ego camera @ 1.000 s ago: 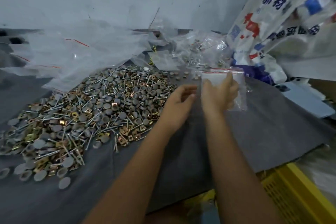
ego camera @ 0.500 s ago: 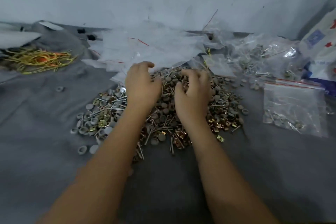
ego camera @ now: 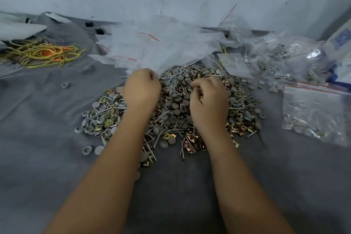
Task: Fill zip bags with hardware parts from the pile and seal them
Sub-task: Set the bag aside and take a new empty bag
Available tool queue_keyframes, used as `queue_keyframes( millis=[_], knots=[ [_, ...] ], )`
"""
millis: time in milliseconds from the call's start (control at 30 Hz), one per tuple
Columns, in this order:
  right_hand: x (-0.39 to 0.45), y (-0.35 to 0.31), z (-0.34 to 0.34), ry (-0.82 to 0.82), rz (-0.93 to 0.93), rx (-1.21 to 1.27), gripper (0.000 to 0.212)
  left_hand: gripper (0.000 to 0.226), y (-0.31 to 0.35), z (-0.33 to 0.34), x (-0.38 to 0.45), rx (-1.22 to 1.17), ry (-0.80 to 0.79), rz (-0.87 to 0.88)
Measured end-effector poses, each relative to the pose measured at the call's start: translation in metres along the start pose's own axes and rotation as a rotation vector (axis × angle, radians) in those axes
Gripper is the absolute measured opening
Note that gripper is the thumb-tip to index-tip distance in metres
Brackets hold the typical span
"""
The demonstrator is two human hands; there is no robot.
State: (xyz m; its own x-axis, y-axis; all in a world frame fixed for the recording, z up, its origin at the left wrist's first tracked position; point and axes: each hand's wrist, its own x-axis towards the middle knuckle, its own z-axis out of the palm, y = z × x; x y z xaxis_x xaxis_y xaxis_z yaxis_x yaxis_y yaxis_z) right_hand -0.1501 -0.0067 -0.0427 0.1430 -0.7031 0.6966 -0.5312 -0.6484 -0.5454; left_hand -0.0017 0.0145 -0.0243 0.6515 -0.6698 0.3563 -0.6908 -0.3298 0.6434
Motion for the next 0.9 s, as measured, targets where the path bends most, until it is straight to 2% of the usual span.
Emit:
queue_keyframes(
  millis=[67, 167, 267, 367, 433, 533, 667, 800, 900],
  knots=[
    [0.000, -0.002, -0.001, 0.016, -0.003, 0.012, 0.018, 0.024, -0.003, -0.011, -0.001, -0.308, 0.029, -0.060],
    [0.001, -0.010, 0.000, 0.008, -0.004, 0.107, 0.020, 0.030, -0.012, -0.029, -0.006, -0.852, -0.087, -0.207],
    [0.003, -0.024, 0.006, -0.061, -0.053, 0.241, 0.033, 0.035, -0.019, -0.033, -0.014, -1.101, -0.173, -0.220],
    [0.008, -0.032, 0.016, -0.231, -0.104, 0.246, 0.049, 0.036, -0.020, -0.029, -0.016, -1.326, -0.223, -0.272],
    [0.008, -0.030, 0.019, -0.246, -0.120, 0.221, 0.038, 0.034, -0.020, -0.026, -0.017, -1.362, -0.275, -0.262],
    [0.006, -0.020, 0.016, -0.144, -0.140, 0.182, 0.017, 0.026, -0.019, -0.023, -0.022, -1.360, -0.369, -0.217],
    [0.006, -0.010, 0.007, -0.068, -0.201, 0.095, 0.023, 0.022, -0.017, -0.019, -0.027, -1.323, -0.491, -0.135],
    [0.004, -0.008, 0.006, 0.009, -0.276, 0.016, 0.012, 0.027, -0.013, -0.019, -0.034, -1.213, -0.543, -0.054],
    [0.000, -0.011, 0.007, 0.024, -0.175, 0.069, 0.009, 0.039, -0.008, -0.020, -0.039, -1.113, -0.531, 0.053]
  ],
)
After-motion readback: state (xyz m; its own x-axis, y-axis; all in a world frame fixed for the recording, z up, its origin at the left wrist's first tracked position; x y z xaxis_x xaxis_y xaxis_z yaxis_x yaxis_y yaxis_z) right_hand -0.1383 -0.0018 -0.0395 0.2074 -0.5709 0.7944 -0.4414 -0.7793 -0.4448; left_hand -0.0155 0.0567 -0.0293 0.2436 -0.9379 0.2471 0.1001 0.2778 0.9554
